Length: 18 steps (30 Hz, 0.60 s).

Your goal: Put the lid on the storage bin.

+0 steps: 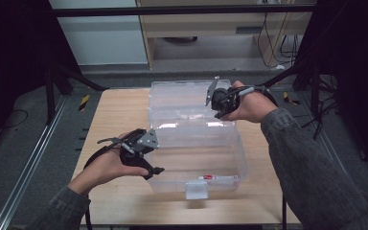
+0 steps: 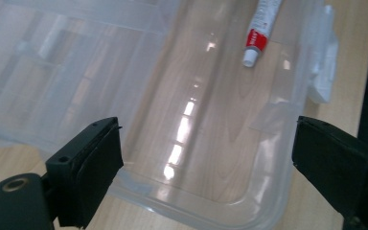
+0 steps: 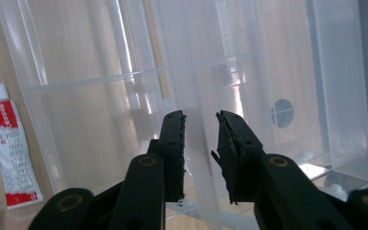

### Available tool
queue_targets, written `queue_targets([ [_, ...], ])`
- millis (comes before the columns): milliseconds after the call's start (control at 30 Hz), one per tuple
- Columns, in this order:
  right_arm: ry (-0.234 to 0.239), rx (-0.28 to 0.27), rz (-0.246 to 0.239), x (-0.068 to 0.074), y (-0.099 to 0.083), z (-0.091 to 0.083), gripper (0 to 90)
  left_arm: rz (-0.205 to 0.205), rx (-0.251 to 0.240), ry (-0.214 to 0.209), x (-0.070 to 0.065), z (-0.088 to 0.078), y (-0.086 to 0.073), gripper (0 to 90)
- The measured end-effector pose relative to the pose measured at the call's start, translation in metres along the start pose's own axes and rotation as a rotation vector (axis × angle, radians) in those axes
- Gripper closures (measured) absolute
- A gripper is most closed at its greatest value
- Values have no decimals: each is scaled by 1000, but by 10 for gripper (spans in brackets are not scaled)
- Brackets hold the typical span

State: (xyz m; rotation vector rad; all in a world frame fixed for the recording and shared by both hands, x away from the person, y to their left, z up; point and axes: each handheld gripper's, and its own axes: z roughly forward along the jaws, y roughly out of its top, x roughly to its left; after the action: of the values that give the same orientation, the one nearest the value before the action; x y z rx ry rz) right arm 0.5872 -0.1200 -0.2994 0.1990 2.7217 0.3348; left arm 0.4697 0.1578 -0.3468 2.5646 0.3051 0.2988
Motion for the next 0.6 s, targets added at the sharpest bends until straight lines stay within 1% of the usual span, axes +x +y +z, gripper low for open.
queue_targets([
  [33, 5, 15, -10, 1, 1, 1, 741, 7, 2, -16, -1, 1, 0, 111],
  [67, 4, 17, -16, 1, 1, 2, 758, 1, -1, -53, -4, 4, 0, 118],
  [100, 4, 23, -27, 3, 2, 3, 774, 7, 11, -75, -7, 8, -1, 128],
  [233, 7, 26, -41, 3, 3, 3, 790, 6, 23, -95, -11, 16, -3, 135],
  [300, 5, 23, -51, 3, 3, 3, 795, 21, 35, -113, -15, 21, -4, 139],
  [333, 5, 23, -51, 3, 3, 3, 795, 21, 35, -113, -15, 21, -4, 141],
  [367, 0, 24, -53, 4, 2, 3, 795, 30, 42, -124, -20, 25, -4, 145],
  [400, 0, 24, -53, 4, 2, 3, 795, 30, 42, -124, -20, 25, -4, 148],
  [500, -2, 21, -53, 4, 2, 3, 793, 41, 54, -138, -26, 32, -5, 167],
  [533, -3, 22, -52, 4, 2, 3, 791, 41, 59, -147, -28, 34, -6, 234],
  [567, -4, 22, -52, 4, 2, 3, 791, 45, 74, -157, -30, 39, -6, 273],
  [600, -4, 22, -52, 4, 2, 3, 791, 45, 74, -157, -30, 39, -6, 289],
])
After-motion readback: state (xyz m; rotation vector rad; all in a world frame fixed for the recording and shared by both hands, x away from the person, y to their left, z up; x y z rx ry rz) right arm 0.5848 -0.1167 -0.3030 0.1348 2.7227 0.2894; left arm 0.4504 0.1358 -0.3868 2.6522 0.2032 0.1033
